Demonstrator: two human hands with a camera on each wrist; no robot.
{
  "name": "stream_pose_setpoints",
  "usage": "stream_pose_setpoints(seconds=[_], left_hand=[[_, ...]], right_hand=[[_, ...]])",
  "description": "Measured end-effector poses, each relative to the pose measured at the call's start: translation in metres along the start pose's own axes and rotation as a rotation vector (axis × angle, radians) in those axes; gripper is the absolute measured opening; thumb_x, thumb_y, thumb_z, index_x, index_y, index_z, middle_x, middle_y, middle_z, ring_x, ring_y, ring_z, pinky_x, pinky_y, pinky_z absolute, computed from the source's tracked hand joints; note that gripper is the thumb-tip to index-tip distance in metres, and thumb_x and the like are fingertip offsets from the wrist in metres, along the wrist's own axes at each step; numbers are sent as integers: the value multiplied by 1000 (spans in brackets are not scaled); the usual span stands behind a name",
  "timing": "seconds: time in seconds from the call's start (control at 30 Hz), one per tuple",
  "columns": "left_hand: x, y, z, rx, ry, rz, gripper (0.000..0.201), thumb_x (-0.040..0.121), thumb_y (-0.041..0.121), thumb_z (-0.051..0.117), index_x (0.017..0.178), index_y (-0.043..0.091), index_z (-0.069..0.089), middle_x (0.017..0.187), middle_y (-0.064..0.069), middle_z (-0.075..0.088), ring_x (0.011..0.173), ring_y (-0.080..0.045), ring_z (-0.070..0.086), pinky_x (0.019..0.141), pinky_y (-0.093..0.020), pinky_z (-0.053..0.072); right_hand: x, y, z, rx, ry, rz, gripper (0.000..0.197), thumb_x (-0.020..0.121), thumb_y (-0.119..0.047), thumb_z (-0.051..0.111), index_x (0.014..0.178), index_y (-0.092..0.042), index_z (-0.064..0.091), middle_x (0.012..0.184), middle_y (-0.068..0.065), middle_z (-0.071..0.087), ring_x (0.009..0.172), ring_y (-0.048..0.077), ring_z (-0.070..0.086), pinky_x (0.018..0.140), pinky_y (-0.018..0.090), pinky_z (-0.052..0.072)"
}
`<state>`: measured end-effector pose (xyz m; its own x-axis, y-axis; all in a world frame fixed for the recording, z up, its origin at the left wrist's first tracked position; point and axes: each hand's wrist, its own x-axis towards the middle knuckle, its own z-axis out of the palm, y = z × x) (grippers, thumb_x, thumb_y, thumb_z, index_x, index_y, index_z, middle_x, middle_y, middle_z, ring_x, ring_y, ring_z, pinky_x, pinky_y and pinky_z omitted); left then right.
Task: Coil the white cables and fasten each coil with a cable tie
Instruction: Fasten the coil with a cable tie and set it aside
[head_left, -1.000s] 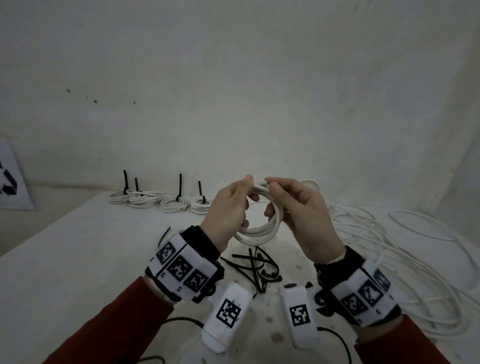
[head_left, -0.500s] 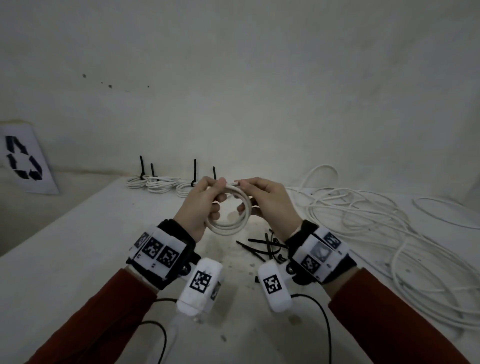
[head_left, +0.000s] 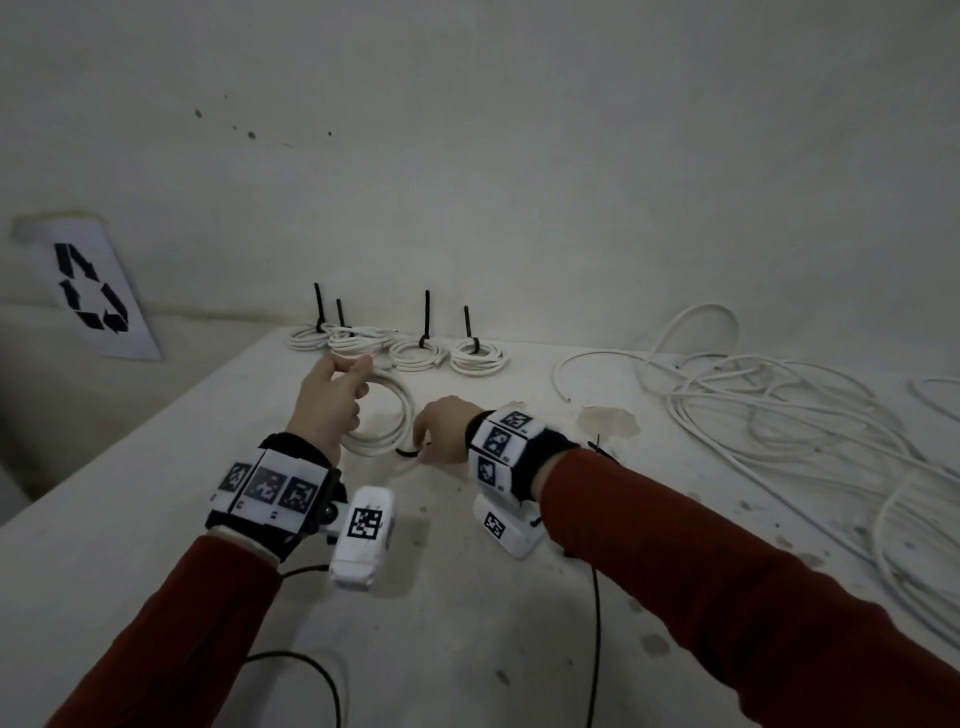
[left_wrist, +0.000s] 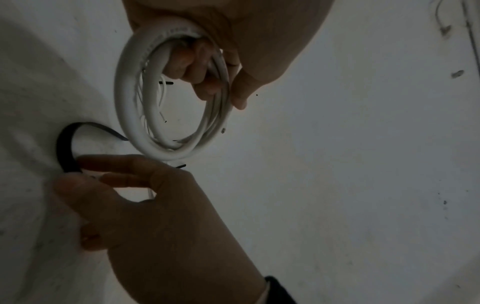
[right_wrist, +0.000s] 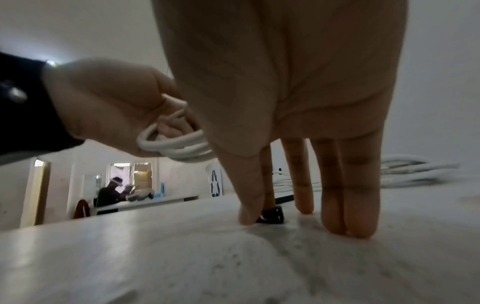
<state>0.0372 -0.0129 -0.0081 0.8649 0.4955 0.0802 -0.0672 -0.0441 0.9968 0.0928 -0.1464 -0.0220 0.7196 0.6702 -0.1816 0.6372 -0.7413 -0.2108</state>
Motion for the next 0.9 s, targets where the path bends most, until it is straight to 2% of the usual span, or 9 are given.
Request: stream_pose_setpoints(seconds=[0.1, 0.23, 0.27, 0.33, 0.4, 0.5, 0.63, 0.77, 0.9], left_hand=[[3, -3, 3, -12, -18, -11, 25, 97, 23, 51, 74, 17, 42, 62, -2, 39, 36, -5, 23, 35, -17, 21], [6, -1, 7, -25, -18, -14, 23, 96, 23, 52, 76, 17, 44, 63, -1, 40, 37, -6, 24, 35, -16, 22], [6, 0, 7, -23, -13, -8, 23, 96, 23, 52, 76, 17, 44, 63, -1, 40, 38, -7, 24, 35, -16, 22], [7, 2, 10, -19, -5, 7, 24, 96, 23, 52, 75, 17, 43, 63, -2, 40, 42, -10, 24, 36, -17, 22], [7, 6, 15, -23, -8, 21, 25, 97, 23, 52, 74, 17, 43, 64, -2, 40, 47, -13, 23, 37, -18, 21], [4, 11, 29, -7, -21, 50, 26, 96, 23, 52, 73, 17, 42, 65, -3, 42, 48, -14, 23, 37, -17, 21], [-6, 21, 58, 10, -87, 87, 26, 96, 24, 54, 74, 17, 43, 64, -3, 46, 45, -12, 26, 38, -18, 23], [-24, 32, 92, 33, -185, 171, 26, 94, 27, 56, 72, 17, 45, 66, -2, 48, 50, -13, 33, 46, -24, 26], [-30, 41, 116, 61, -166, 249, 24, 91, 31, 58, 72, 21, 48, 74, -2, 54, 59, -13, 43, 54, -30, 32]], right_hand=[[1, -4, -2, -37, 7, 1, 25, 89, -17, 62, 106, 2, 65, 98, 16, 64, 88, 30, 61, 75, 34, 48], [-15, 9, -17, 65, 65, 11, 20, 89, -14, 64, 100, 2, 68, 100, 16, 69, 87, 30, 67, 70, 32, 52], [-24, 14, -23, 151, 85, 2, 16, 89, -12, 64, 98, 1, 68, 97, 15, 70, 79, 25, 69, 64, 27, 52], [-46, 23, -36, 292, 175, -41, 9, 89, -8, 63, 94, -3, 68, 90, 10, 70, 58, 8, 64, 57, 18, 50], [-71, 30, -48, 392, 300, -99, 8, 89, -5, 63, 92, -9, 69, 85, 3, 67, 49, -2, 58, 55, 13, 49], [-111, 36, -63, 488, 419, -158, 13, 87, -4, 64, 86, -15, 71, 84, 1, 69, 58, 5, 62, 63, 19, 53], [-146, 43, -71, 466, 411, -212, 17, 86, -4, 67, 81, -20, 71, 77, -3, 70, 65, 11, 65, 69, 28, 56], [-163, 52, -70, 380, 388, -193, 13, 84, -2, 67, 86, -14, 73, 79, -10, 70, 66, 6, 63, 67, 18, 52], [-186, 59, -71, 352, 375, -182, 14, 85, -3, 67, 86, -15, 73, 85, -5, 72, 71, 9, 65, 67, 14, 50]])
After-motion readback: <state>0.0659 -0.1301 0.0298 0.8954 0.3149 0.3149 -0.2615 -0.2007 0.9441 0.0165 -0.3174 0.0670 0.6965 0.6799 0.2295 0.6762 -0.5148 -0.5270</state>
